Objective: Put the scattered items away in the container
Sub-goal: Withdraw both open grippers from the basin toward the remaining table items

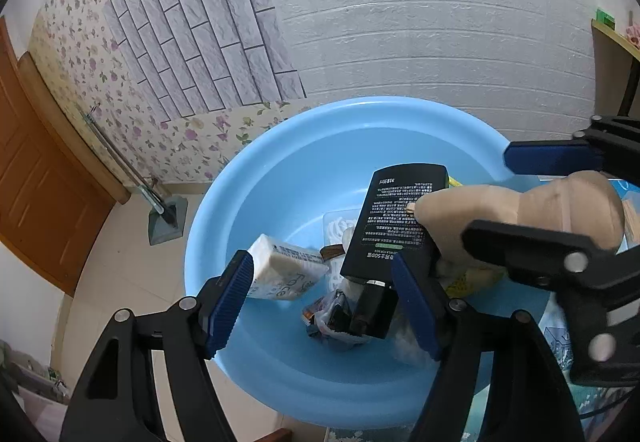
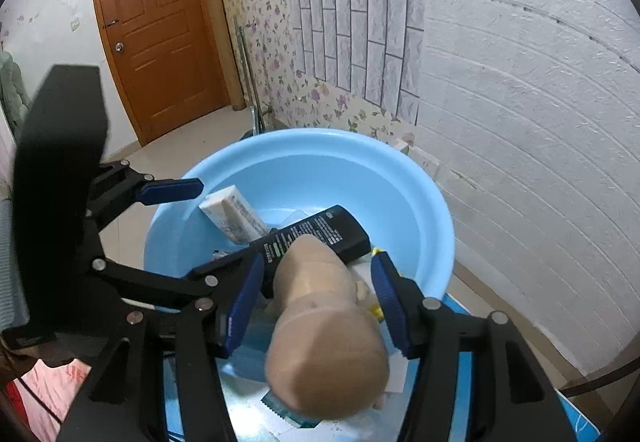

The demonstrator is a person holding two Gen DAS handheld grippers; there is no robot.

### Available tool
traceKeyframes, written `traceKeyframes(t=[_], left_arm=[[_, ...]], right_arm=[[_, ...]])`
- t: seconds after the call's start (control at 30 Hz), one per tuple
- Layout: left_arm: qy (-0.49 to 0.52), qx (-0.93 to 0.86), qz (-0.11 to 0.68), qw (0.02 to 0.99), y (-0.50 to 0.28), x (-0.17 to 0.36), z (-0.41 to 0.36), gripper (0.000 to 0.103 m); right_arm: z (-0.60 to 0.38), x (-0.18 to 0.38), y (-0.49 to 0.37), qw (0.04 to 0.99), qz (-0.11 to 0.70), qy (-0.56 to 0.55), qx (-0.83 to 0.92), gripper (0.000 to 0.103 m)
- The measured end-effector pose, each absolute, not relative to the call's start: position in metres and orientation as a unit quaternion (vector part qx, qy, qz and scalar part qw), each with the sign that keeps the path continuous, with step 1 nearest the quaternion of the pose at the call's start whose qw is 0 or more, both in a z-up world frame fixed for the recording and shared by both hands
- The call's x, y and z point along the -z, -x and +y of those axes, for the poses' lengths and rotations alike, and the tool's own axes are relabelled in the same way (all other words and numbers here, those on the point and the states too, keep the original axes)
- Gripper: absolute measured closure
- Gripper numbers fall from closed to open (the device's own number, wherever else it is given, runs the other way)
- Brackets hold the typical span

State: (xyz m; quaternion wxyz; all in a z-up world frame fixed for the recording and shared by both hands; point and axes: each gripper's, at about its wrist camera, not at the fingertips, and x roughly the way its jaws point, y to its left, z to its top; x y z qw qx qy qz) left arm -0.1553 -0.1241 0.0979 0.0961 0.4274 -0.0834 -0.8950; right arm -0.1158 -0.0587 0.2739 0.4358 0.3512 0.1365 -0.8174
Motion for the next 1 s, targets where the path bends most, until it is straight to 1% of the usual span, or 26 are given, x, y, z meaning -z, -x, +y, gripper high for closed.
traceKeyframes(t=[0.1,0.3,0.73,1.0], left_arm=[[-0.426,0.896,-0.085,0.095,0.158,-0.099,-0.128,0.031],[-0.418,0.9,-0.091,0.082,0.143,-0.107,-0.106,0.031],[-0.407,0.907,-0.098,0.045,0.107,-0.112,-0.044,0.031],[-0.426,0.898,-0.107,0.019,0.1,-0.091,-0.016,0.031]], right_arm=[[-0.05,-0.282,0.109,0.437,0.131,-0.342,0.821,0.047],[-0.024,-0.29,0.09,0.434,0.124,-0.333,0.828,0.047],[0.039,-0.268,0.067,0.402,0.114,-0.355,0.836,0.047],[0.069,-0.258,0.062,0.378,0.107,-0.364,0.844,0.047]])
